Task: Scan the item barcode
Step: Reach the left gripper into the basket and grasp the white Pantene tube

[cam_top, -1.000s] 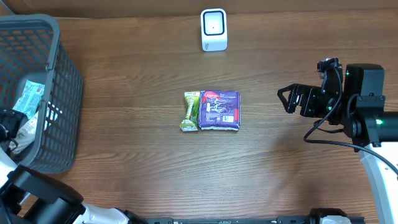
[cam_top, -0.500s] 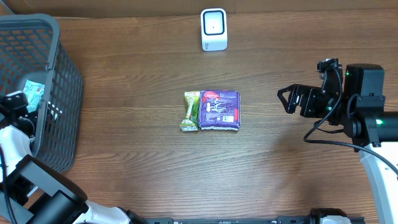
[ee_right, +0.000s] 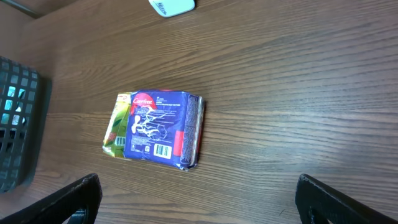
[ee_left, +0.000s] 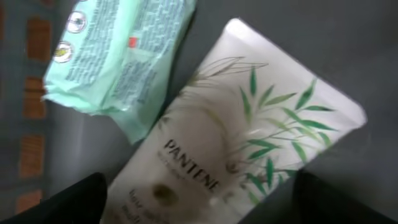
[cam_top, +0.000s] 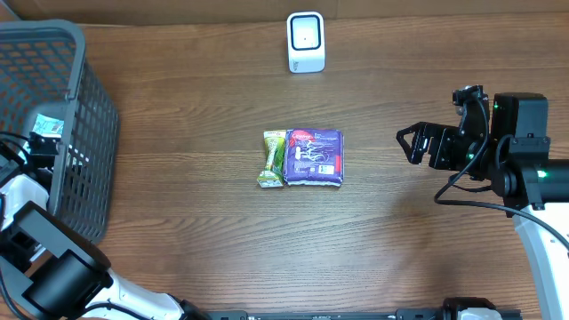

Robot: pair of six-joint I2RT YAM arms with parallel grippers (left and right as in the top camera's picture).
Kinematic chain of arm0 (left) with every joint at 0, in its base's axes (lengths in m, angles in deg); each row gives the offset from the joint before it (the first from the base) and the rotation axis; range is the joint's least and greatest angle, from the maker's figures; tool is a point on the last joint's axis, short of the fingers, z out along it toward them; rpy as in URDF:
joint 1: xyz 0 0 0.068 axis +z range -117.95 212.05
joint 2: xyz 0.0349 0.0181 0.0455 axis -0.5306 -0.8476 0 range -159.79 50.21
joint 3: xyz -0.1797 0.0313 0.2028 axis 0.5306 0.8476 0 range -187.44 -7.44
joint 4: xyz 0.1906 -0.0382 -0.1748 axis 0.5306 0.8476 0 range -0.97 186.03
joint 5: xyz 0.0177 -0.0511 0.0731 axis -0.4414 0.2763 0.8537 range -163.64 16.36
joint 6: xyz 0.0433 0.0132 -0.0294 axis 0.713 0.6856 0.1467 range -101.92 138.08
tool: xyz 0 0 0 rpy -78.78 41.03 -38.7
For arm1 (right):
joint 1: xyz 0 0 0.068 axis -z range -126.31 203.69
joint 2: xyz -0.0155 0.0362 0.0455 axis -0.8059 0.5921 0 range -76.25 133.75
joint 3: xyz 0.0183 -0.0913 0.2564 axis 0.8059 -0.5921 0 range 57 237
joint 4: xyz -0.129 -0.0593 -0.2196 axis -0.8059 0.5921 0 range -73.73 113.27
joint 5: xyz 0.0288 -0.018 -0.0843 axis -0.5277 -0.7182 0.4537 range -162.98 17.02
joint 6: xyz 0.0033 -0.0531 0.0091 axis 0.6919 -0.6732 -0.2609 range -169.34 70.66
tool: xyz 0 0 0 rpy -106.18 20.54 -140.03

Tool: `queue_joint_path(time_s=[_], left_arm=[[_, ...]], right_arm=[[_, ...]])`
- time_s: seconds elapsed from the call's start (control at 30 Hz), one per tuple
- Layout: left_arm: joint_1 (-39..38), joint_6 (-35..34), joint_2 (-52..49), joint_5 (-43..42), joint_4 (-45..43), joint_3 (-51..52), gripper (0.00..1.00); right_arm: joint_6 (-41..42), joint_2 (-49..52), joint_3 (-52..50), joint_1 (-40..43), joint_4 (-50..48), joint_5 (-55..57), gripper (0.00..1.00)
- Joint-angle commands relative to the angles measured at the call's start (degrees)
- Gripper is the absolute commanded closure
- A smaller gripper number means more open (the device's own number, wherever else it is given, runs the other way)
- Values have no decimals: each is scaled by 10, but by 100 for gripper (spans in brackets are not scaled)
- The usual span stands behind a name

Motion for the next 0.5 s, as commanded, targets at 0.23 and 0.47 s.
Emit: queue_joint_path(time_s=[0.23,0.47], left_arm=[[-3,-82,-45,26,21,6,96],[-17,-213,-25,11,35,-2,96]], right_arm=[[-2,-1,9,-2,-3,3,0],[-2,-1,9,-2,-4,3,0]])
